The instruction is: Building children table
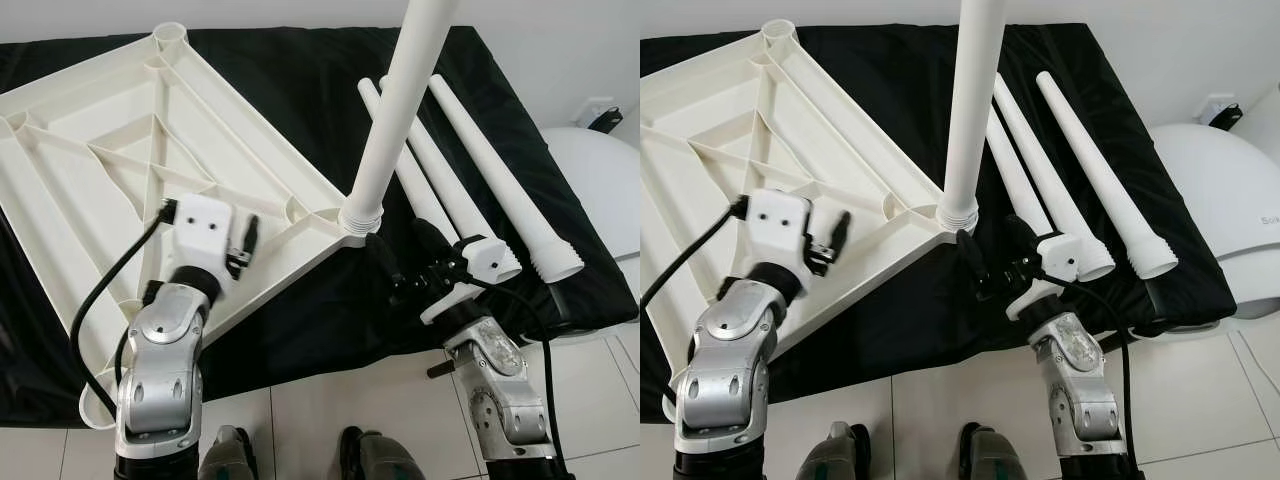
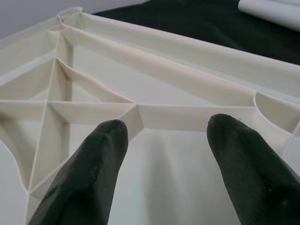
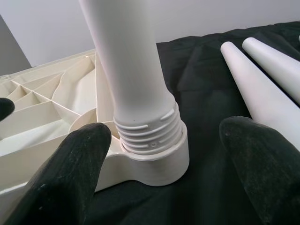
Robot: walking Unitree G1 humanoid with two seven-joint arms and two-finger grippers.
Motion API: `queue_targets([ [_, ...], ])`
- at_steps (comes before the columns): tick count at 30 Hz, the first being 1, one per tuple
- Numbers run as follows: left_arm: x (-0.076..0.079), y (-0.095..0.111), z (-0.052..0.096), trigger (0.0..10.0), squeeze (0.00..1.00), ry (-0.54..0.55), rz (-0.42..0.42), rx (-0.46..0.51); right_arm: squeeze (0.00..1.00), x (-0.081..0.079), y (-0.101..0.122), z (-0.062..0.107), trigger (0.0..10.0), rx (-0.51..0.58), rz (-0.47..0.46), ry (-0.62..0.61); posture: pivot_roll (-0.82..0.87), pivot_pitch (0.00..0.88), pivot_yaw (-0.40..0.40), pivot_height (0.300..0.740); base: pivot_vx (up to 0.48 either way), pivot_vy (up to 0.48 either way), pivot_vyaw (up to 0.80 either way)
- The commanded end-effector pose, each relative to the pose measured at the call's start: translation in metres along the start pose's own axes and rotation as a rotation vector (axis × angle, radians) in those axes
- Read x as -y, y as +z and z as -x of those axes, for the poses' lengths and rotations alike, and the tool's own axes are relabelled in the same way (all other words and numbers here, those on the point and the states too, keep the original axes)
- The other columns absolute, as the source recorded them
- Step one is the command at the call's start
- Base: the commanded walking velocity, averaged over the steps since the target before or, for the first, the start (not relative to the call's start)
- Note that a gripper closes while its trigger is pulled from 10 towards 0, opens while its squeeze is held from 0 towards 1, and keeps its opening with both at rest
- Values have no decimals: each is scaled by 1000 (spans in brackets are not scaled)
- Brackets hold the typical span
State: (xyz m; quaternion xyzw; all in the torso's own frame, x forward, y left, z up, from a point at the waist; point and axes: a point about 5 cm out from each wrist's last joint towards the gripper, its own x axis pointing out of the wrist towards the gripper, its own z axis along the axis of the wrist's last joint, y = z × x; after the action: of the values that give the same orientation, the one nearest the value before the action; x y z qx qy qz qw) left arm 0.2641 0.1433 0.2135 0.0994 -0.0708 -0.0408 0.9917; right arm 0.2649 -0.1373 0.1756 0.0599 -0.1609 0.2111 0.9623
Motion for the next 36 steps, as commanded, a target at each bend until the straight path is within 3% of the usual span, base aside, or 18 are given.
queue_targets([
  [1,-2,-3,4,10000,0,47,-4,14,0,2,-4,3,10000,-29,2,-28,75,202,-48,740,0,0,0],
  [6,-1,-5,11,10000,0,97,119,49,0,-5,-6,0,10000,-45,-4,-104,68,199,-42,740,0,0,0],
  [8,0,-5,11,10000,0,97,132,58,0,-6,-5,0,10000,-44,-1,-106,68,199,-42,740,0,0,0],
  [13,1,-19,16,10000,0,202,221,3,0,-14,-11,1,10000,-79,-32,-194,63,192,-40,740,0,0,0],
  [17,3,-21,17,10000,0,204,225,-9,0,-14,-11,0,10000,-83,-32,-211,61,192,-37,740,0,0,0],
  [24,11,-28,22,10000,0,194,323,-10,0,-9,-13,0,10000,-121,5,-296,48,185,-35,740,0,0,0],
  [31,15,-30,20,10000,0,174,344,-6,0,-10,-12,-1,10000,-136,66,-304,20,161,-30,740,0,0,0],
  [36,19,-32,15,10000,0,121,326,-1,0,-7,-13,1,10000,-130,41,-329,-1,136,-18,740,0,0,0],
])
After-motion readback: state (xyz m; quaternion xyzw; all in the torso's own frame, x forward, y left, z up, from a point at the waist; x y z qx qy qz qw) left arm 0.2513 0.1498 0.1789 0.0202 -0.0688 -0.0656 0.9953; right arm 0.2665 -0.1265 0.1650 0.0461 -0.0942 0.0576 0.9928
